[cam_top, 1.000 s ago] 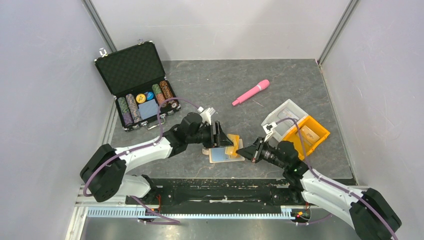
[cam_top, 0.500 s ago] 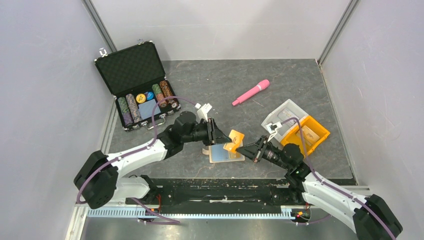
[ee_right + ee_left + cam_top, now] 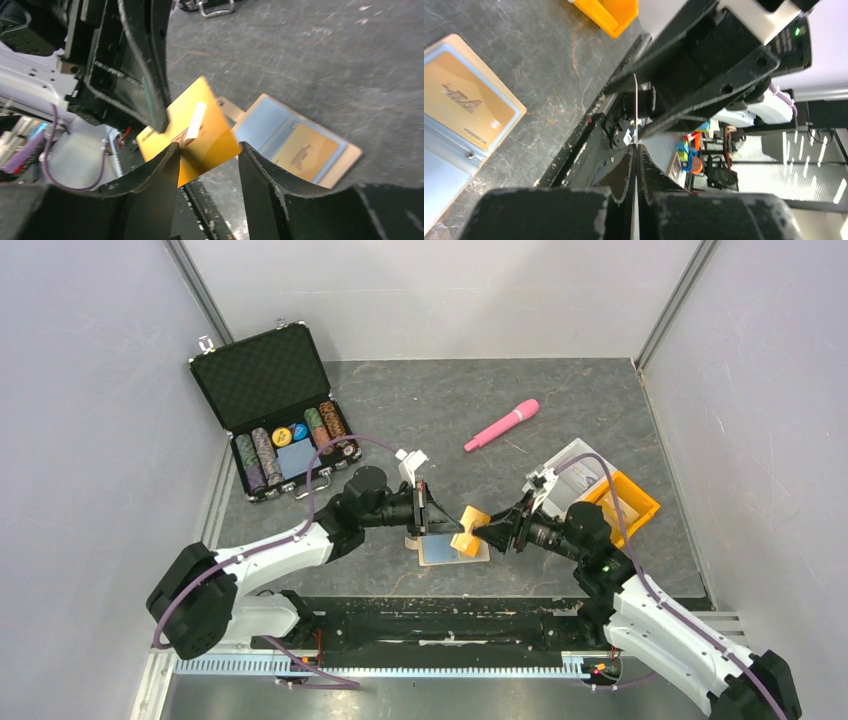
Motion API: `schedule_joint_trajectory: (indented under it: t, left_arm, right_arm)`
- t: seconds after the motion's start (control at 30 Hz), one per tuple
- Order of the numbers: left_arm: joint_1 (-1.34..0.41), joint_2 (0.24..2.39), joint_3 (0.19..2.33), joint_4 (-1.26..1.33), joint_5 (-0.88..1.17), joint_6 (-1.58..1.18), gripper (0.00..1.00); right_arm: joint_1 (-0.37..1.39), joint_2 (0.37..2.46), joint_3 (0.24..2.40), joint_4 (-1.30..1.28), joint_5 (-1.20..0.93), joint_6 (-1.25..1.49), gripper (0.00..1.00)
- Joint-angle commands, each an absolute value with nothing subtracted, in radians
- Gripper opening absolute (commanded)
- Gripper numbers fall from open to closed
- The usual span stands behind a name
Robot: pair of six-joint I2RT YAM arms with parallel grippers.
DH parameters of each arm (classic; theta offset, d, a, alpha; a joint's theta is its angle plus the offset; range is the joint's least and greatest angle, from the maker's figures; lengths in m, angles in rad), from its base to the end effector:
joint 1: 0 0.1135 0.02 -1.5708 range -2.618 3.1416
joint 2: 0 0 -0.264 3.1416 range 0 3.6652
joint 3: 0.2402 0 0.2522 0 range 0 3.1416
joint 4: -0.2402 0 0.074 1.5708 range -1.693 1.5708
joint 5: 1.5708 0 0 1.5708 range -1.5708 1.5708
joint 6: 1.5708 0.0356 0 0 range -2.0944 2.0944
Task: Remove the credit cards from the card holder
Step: Pick up the credit card from the card holder.
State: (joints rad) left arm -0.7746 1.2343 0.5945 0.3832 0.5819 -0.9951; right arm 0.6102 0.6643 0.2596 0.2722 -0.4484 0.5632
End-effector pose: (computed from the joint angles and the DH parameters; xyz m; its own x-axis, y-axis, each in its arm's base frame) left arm 0.1761 -0.1997 0.2382 -0.9076 -0.0923 -0.4096 0.3728 0.2715 -0.8873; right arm 0.1273 0.1078 0.2209 -0.5553 0.1988 -0.8076 -0.6766 0.4567 0.5777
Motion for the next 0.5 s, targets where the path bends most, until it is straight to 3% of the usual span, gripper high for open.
schedule_joint_trajectory:
  t: [0.0,0.23,0.47]
  left_arm:
    - [-0.781,1.244,0.619,0.388,0.703,-0.982,0.02]
    - [-0.781,1.272,0.646,0.311,0.803,-0.937,0.02]
    - [-0.782,1.266,0.688,0.206,0.872,-0.854,0.02]
  right_arm:
    - [0.561,0.658,0.379,0.069,-0.486,0.336,0.53]
    - [0.551,0.683,0.513,-0.121,-0.545,0.166,0.66]
    - [0.548,0.716,0.535,-0.179,-0.679,0.103,0.65]
